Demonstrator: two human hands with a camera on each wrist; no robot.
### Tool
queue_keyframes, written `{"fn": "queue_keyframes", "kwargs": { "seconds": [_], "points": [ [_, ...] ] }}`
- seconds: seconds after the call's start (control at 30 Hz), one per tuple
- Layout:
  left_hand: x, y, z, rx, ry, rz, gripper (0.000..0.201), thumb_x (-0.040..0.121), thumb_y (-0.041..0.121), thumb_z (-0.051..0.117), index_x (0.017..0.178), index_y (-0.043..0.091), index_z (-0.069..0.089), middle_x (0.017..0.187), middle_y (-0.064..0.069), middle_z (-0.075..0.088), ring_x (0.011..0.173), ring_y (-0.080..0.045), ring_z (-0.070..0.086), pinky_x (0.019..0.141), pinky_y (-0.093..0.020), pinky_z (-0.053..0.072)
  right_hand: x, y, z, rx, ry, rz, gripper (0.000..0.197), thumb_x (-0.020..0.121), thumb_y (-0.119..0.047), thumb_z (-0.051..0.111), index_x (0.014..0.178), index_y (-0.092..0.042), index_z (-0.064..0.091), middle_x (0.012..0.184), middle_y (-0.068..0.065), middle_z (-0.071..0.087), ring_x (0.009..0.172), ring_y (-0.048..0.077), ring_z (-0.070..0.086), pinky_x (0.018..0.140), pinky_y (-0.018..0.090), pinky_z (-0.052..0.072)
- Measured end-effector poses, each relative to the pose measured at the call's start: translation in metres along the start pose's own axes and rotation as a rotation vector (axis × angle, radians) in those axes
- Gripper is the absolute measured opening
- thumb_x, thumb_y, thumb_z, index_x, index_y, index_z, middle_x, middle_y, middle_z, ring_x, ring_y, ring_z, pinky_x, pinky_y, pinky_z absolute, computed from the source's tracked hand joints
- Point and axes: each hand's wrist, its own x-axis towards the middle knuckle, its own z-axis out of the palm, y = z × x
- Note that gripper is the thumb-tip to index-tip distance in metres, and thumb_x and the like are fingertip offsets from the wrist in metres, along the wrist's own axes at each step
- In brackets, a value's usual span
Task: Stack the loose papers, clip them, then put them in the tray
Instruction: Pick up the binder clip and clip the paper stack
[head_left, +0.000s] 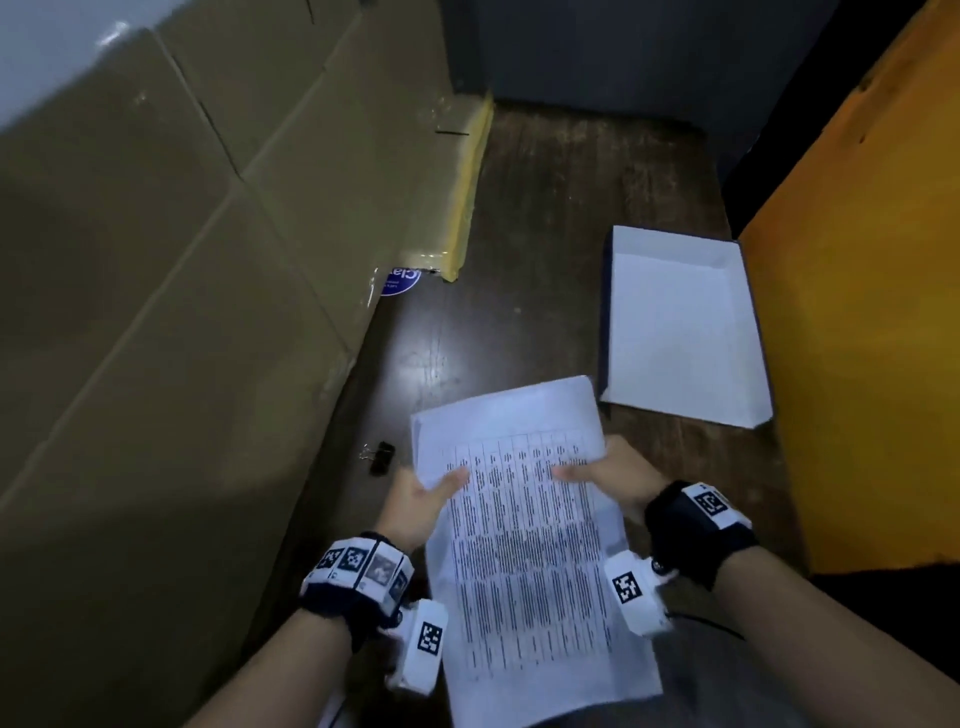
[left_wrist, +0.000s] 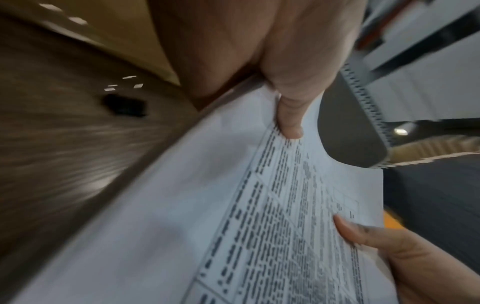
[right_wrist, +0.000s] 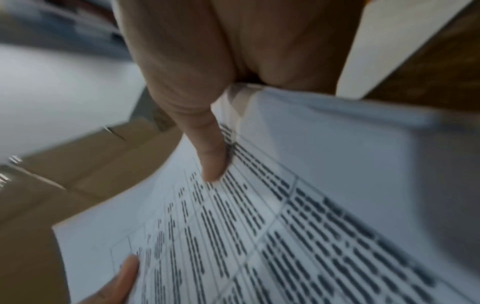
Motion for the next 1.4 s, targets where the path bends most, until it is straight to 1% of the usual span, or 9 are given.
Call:
{"fn": "queue_keyframes", "kwargs": {
  "seconds": [0.1, 0.23, 0.5, 0.63, 0.77, 1.0, 1.1, 1.23, 1.4],
  "points": [
    [0.01, -0.038, -0.013, -0.007, 0.103, -0.159, 0.024, 0.081, 0.022, 0.073, 0.096, 0.003, 0.07, 0.102, -0.015, 0.073, 0.102, -0.032, 0.069, 0.089, -0.039, 0.054, 0.029, -0.002, 0.023, -0.205, 0.122, -0.018, 0.051, 0.071, -0.011, 0.083, 0.116, -0.009, 0.06, 0.123, 0.013, 0.067, 0.107, 0.024, 0.065, 0.1, 0.04, 0.049],
    [0.01, -0.064, -0.023, 0.037, 0.175, -0.296, 0.035, 0.081, 0.035, 0.071, 0.089, 0.003, 0.059, 0.085, -0.009, 0.068, 0.083, -0.026, 0.064, 0.065, -0.03, 0.051, 0.058, -0.041, 0.067, -0.606, 0.303, -0.268, 0.062, 0.077, -0.028, 0.076, 0.132, -0.017, 0.048, 0.133, 0.008, 0.056, 0.122, 0.027, 0.055, 0.103, 0.05, 0.045],
    [0.002, -0.102, -0.044, -0.006, 0.286, -0.391, 0.041, 0.082, 0.037, 0.07, 0.091, -0.002, 0.063, 0.089, -0.015, 0.063, 0.081, -0.026, 0.061, 0.074, -0.029, 0.042, 0.097, -0.09, 0.196, -1.079, -0.168, -0.441, 0.027, 0.089, -0.012, 0.056, 0.112, -0.022, 0.067, 0.119, 0.005, 0.066, 0.111, 0.028, 0.061, 0.095, 0.038, 0.046],
    [0.0, -0.122, -0.056, -0.024, 0.29, -0.386, 0.091, 0.059, 0.068, 0.069, 0.107, -0.009, 0.063, 0.104, -0.02, 0.072, 0.097, -0.034, 0.069, 0.092, -0.042, 0.053, 0.112, -0.089, 0.227, -1.326, -0.338, -0.496, 0.031, 0.088, -0.005, 0.058, 0.113, -0.02, 0.067, 0.121, 0.008, 0.064, 0.108, 0.029, 0.061, 0.087, 0.038, 0.053],
    [0.003, -0.137, -0.068, -0.003, 0.273, -0.369, 0.094, 0.057, 0.071, 0.071, 0.1, -0.013, 0.061, 0.083, -0.014, 0.068, 0.079, -0.031, 0.07, 0.084, -0.039, 0.055, 0.125, -0.085, 0.239, -1.488, -0.375, -0.493, 0.017, 0.086, -0.006, 0.061, 0.099, -0.013, 0.071, 0.101, 0.012, 0.071, 0.091, 0.032, 0.067, 0.073, 0.037, 0.053],
    [0.001, -0.114, -0.071, -0.001, 0.216, -0.292, 0.055, 0.072, 0.051, 0.072, 0.056, 0.011, 0.038, 0.055, -0.01, 0.043, 0.048, -0.019, 0.042, 0.058, -0.027, 0.039, 0.14, -0.084, 0.22, -1.489, -0.387, -0.441, 0.023, 0.089, -0.001, 0.054, 0.11, 0.0, 0.063, 0.115, 0.02, 0.067, 0.107, 0.034, 0.063, 0.089, 0.037, 0.049],
    [0.007, -0.112, -0.066, 0.025, 0.204, -0.283, 0.047, 0.075, 0.046, 0.073, 0.064, 0.007, 0.048, 0.061, -0.004, 0.057, 0.051, -0.015, 0.054, 0.056, -0.025, 0.044, 0.142, -0.084, 0.201, -1.488, -0.354, -0.383, 0.024, 0.088, -0.005, 0.059, 0.111, 0.001, 0.063, 0.118, 0.022, 0.063, 0.106, 0.037, 0.062, 0.085, 0.035, 0.049],
    [0.011, -0.11, -0.06, 0.047, 0.195, -0.288, 0.069, 0.062, 0.062, 0.072, 0.092, 0.001, 0.063, 0.085, -0.013, 0.073, 0.079, -0.027, 0.071, 0.076, -0.037, 0.057, 0.143, -0.08, 0.176, -1.346, -0.278, -0.302, 0.019, 0.086, -0.003, 0.064, 0.103, 0.003, 0.065, 0.112, 0.022, 0.064, 0.093, 0.036, 0.065, 0.07, 0.03, 0.045],
    [0.014, -0.086, -0.05, 0.052, 0.113, -0.231, 0.03, 0.083, 0.028, 0.07, 0.061, 0.014, 0.057, 0.059, 0.003, 0.064, 0.055, -0.012, 0.063, 0.062, -0.025, 0.047, 0.13, -0.08, 0.129, -0.837, -0.054, -0.395, 0.018, 0.084, -0.005, 0.065, 0.069, -0.011, 0.056, 0.137, 0.014, 0.055, 0.127, 0.028, 0.052, 0.098, 0.024, 0.037]
  ]
}}
